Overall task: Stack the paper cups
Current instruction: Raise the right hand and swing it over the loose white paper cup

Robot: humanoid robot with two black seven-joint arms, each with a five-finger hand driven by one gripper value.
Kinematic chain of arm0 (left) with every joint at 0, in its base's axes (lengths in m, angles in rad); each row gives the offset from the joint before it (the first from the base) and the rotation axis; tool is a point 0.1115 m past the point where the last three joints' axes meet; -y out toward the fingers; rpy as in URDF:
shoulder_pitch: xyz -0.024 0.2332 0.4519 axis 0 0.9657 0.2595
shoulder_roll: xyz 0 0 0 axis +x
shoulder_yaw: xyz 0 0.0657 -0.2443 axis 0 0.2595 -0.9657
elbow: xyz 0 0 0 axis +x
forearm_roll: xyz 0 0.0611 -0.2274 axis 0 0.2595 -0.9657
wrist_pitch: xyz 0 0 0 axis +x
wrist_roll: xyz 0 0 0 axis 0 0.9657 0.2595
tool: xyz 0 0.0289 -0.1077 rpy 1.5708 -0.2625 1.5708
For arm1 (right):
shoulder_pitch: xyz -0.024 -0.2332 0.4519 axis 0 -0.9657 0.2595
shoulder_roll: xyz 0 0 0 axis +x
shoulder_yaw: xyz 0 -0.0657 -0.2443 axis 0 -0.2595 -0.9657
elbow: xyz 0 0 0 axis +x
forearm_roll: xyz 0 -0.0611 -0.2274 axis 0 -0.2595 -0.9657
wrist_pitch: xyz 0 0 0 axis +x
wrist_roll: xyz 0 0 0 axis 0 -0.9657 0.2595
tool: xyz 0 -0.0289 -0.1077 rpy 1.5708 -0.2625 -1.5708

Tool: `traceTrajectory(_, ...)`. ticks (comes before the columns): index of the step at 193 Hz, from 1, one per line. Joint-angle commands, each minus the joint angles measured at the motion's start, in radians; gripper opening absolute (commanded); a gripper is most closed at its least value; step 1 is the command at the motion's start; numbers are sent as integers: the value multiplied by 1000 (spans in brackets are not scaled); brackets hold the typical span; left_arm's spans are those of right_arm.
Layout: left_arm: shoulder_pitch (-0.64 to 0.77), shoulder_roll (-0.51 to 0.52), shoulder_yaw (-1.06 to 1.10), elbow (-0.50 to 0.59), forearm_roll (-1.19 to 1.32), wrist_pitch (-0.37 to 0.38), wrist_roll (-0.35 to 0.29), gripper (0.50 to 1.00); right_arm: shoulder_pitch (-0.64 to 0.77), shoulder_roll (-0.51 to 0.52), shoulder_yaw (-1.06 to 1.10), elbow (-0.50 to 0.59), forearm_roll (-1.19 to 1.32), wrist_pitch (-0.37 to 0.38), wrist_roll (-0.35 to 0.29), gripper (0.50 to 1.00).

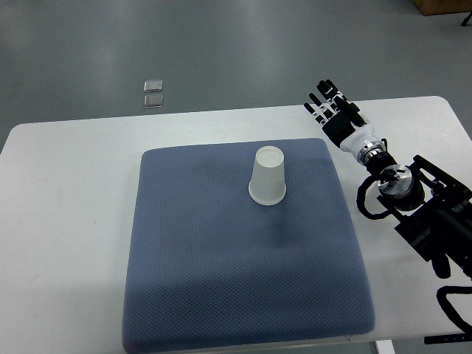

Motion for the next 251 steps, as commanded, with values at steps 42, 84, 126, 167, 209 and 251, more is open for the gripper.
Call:
traceTrajectory(42, 0, 0, -3, -1, -3, -1, 3, 1000, 1, -3, 0, 0, -6, 0, 0, 917)
traceTrajectory(84, 0, 0, -3, 1, -3, -1, 1, 1000, 20, -13, -8, 2, -15, 0, -3, 919)
traceTrajectory(126, 0, 0, -3, 1, -1, 1, 1, 1000, 44, -16, -16, 2, -17, 1, -43, 924)
traceTrajectory(167, 0, 0, -3, -1, -1, -1, 0, 1000, 94, -73, -59, 11, -17, -2, -44, 924)
traceTrajectory(209, 0, 0, -3, -5, -1, -1, 1, 1000, 253, -243, -336, 48, -17, 29, -46, 921)
traceTrajectory(251, 0, 0, -3, -18, -3, -1, 0, 1000, 566, -409, -827, 129, -77, 83, -126, 921)
